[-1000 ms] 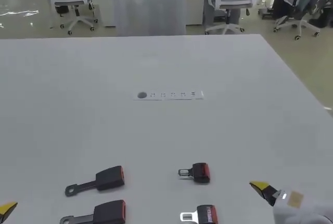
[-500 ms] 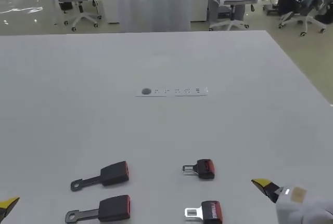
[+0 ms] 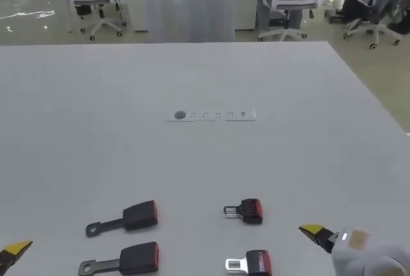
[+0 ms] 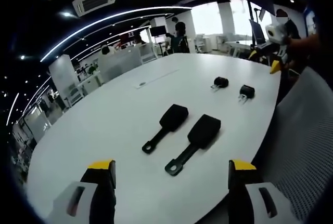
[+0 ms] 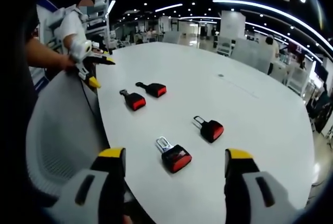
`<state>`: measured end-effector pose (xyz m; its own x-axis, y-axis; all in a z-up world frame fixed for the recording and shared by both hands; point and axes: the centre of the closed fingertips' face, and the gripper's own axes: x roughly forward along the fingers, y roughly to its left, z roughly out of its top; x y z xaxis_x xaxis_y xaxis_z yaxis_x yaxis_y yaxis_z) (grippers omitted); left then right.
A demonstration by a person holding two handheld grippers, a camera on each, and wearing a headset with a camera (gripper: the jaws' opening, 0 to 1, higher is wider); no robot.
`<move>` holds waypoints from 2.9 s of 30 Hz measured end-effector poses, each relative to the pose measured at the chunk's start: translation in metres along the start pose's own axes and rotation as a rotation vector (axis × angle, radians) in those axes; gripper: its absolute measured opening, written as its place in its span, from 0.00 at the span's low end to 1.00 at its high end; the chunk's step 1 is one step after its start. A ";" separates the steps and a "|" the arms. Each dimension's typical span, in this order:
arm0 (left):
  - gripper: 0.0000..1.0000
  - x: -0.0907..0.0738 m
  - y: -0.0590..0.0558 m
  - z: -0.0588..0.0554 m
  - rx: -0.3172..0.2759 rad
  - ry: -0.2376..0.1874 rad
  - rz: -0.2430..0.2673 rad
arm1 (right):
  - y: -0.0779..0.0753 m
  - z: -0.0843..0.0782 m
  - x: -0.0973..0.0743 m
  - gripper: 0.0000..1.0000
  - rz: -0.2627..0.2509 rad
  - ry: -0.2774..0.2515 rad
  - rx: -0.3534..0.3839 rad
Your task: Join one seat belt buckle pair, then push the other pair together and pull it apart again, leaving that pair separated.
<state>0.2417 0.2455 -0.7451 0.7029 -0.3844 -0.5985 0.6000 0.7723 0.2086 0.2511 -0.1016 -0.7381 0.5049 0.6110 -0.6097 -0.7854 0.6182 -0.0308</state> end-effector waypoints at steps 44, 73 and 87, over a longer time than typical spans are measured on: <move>0.55 0.108 -0.046 0.023 0.274 0.189 -0.374 | 0.009 -0.029 0.064 0.53 0.253 0.174 -0.329; 0.34 0.126 -0.066 -0.005 0.471 0.284 -0.500 | 0.003 -0.063 0.082 0.35 0.352 0.339 -0.404; 0.33 0.126 -0.070 -0.005 0.560 0.291 -0.558 | 0.002 -0.069 0.087 0.35 0.372 0.362 -0.389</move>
<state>0.2867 0.1451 -0.8390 0.1660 -0.4299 -0.8875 0.9851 0.1126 0.1298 0.2686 -0.0818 -0.8458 0.0750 0.5023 -0.8615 -0.9912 0.1320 -0.0094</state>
